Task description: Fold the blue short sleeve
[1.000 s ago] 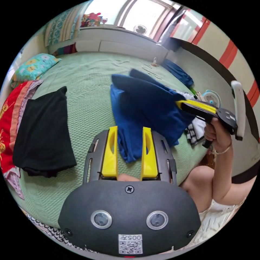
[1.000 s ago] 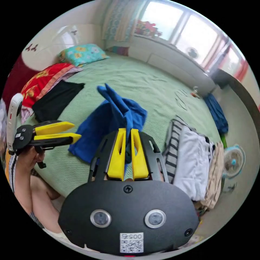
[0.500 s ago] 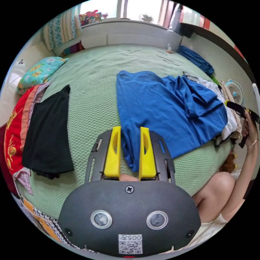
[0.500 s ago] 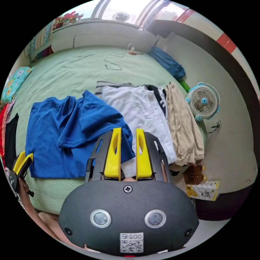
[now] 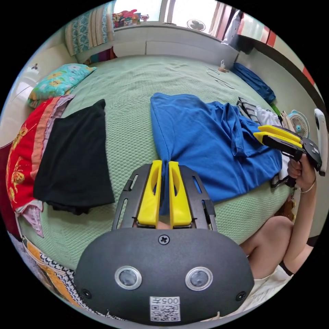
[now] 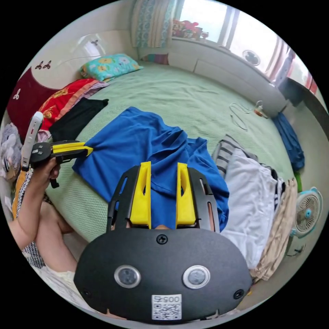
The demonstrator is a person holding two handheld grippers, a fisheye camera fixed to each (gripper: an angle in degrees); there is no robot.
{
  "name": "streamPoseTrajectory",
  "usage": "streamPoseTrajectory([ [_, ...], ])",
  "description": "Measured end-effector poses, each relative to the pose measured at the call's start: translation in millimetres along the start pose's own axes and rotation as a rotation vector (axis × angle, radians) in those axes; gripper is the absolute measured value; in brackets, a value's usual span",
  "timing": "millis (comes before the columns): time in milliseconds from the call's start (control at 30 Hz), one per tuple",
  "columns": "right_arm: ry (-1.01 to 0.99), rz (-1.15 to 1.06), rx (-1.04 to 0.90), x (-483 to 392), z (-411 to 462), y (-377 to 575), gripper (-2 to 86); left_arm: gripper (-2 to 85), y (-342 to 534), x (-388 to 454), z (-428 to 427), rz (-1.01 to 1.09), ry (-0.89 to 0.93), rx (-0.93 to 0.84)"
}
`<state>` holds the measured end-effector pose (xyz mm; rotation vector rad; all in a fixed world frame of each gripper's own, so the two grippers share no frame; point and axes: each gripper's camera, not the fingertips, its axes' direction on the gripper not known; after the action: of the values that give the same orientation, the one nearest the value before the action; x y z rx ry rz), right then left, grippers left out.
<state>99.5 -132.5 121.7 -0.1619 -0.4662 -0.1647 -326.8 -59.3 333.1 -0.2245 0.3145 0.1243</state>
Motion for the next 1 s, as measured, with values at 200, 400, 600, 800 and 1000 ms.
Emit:
streamPoseTrajectory([
  [200,-0.05,-0.152,-0.02,-21.2,7.9,-3.6,11.9,9.0,27.3,-37.6,-48.6,-0.102,-0.071,0.098],
  [400,0.09,-0.291,-0.124,-52.3,30.5,2.6,11.5,9.2,27.4,-45.9,-61.3,-0.107,0.036,0.105],
  [600,0.076,-0.172,-0.053,-29.7,8.1,8.0,-0.8,7.9,22.4,-26.7,-78.4,-0.062,-0.053,0.11],
  [800,-0.162,-0.269,0.119,-22.6,-96.5,61.2,-1.3,8.3,43.2,-10.8,-145.2,-0.075,0.074,0.21],
  [1000,-0.251,-0.466,0.06,-33.1,-149.8,153.1,-1.3,9.3,87.0,22.5,-205.9,-0.047,0.008,0.22],
])
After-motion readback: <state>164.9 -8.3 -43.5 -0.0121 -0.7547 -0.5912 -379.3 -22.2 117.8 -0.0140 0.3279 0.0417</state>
